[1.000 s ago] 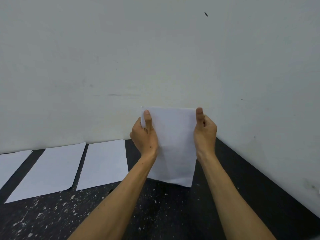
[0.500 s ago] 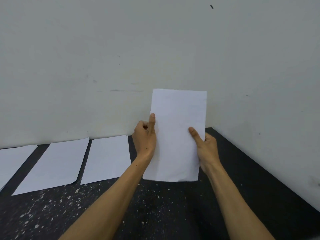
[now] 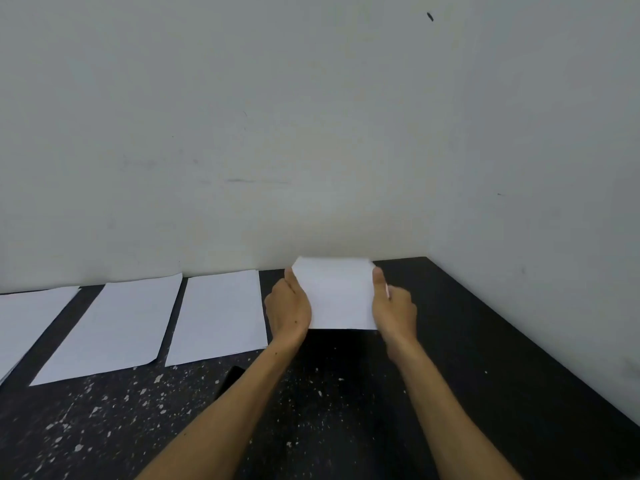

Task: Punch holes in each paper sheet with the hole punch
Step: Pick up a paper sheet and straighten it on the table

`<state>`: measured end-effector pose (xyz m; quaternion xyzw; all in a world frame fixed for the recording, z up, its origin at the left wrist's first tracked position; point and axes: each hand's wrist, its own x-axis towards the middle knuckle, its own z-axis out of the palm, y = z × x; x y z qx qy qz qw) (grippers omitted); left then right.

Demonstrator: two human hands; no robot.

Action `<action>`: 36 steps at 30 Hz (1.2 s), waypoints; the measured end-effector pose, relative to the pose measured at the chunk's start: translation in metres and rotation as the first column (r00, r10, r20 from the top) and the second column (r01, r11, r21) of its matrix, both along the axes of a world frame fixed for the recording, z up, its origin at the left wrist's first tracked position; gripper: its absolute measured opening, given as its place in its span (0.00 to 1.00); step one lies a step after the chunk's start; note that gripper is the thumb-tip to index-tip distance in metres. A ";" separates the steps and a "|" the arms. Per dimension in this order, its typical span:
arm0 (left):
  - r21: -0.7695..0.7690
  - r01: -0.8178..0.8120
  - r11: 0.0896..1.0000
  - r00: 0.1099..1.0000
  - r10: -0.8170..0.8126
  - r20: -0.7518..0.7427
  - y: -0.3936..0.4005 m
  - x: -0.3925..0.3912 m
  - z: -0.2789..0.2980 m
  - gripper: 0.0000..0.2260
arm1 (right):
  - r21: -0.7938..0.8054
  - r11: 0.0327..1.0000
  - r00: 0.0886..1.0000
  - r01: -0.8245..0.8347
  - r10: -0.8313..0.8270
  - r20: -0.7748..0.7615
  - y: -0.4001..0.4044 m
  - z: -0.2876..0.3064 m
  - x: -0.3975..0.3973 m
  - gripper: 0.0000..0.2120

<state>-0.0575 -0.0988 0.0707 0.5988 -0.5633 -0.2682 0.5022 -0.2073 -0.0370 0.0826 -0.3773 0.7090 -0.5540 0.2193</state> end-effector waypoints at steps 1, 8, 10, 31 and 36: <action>0.038 -0.003 0.999 1.000 0.003 -0.005 -0.001 0.000 -0.003 0.29 | 0.025 0.999 1.000 0.027 -0.027 -0.013 0.001 -0.008 0.004 0.29; 0.332 -0.031 0.943 0.994 0.064 -0.089 0.010 -0.004 -0.033 0.25 | 0.112 0.991 0.944 0.079 -0.111 0.311 -0.001 -0.037 0.008 0.24; 0.357 -0.026 0.934 0.995 0.060 -0.086 0.014 -0.003 -0.037 0.24 | 0.185 0.983 0.948 0.006 -0.065 0.310 0.001 -0.041 0.001 0.25; 0.579 0.325 0.748 0.945 -0.229 -0.235 0.046 0.028 -0.054 0.19 | 0.184 0.861 0.781 -0.474 0.314 0.540 0.037 -0.060 -0.041 0.09; 0.488 0.456 0.744 0.874 -0.273 -0.401 0.047 0.036 -0.039 0.10 | 0.155 0.826 0.789 -0.542 0.437 0.433 0.055 -0.057 -0.047 0.12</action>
